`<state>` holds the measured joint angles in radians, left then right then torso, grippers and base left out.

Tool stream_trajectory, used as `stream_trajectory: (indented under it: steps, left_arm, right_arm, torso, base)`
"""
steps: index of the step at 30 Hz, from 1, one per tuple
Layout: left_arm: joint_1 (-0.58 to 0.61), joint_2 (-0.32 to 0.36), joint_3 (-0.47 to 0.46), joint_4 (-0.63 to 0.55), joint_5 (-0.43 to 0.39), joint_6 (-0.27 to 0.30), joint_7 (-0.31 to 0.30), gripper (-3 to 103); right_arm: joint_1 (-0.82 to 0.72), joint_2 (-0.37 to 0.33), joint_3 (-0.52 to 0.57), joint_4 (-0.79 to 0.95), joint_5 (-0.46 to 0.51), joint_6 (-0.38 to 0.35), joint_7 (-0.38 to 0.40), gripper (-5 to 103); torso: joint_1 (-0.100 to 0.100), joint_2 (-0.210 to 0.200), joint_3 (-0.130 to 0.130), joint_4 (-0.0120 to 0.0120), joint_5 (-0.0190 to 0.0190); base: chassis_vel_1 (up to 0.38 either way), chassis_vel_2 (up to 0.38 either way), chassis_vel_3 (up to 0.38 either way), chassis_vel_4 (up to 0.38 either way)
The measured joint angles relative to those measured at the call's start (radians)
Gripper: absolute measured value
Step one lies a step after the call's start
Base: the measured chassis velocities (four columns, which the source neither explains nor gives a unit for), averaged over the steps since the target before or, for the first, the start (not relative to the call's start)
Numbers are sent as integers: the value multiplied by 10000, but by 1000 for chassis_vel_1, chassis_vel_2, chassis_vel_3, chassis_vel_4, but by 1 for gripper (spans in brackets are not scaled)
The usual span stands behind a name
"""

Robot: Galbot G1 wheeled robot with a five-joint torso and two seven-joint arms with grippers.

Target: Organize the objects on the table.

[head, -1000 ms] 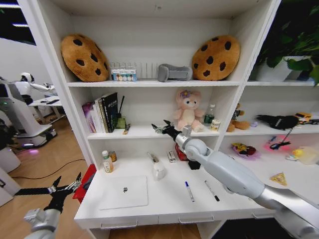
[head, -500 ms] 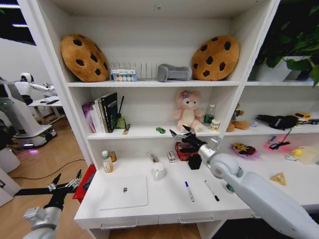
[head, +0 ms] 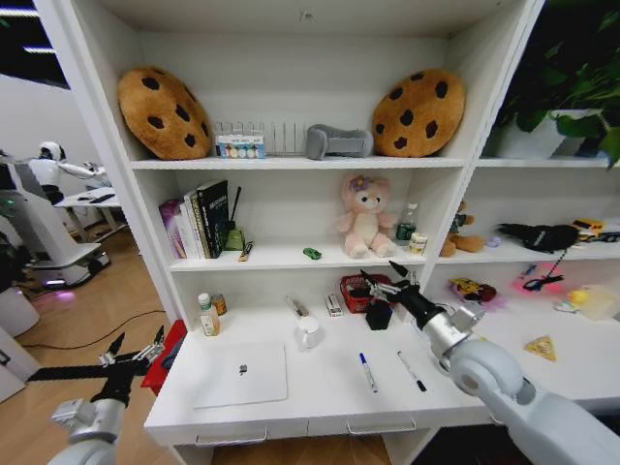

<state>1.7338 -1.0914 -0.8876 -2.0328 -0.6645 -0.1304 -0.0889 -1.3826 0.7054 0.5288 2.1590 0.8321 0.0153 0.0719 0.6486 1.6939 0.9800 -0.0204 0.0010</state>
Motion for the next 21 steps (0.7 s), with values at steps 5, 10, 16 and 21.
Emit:
stream_trajectory:
  steps: [5,10,16,21]
  left_arm:
    - [40,56,-118,-20,-147,-16,0,100]
    - [21,81,-127,-23,-179,-29,3,100]
    - [-115,84,-21,72,-174,-40,17,100]
    - [-239,101,106,151,-132,-41,22,100]
  right_arm:
    - [-862,585,427,-295,-741,381,-158,100]
    - [-1542,991,845,-494,-1255,688,-283,100]
    - [-2453,1510,1244,-872,-1732,1081,-416,100]
    - [-2723,1782,1174,-1128,-2014,1181,-462,100]
  torso:
    - [0,-1,0,1,-1]
    - [0,-1,0,1,-2]
    - [0,-1,0,-2,-1]
    - [0,-1,0,0,-2]
  base:
    - [0,0,0,0]
    - [0,0,0,0]
    - [0,0,0,0]
    - [0,0,0,0]
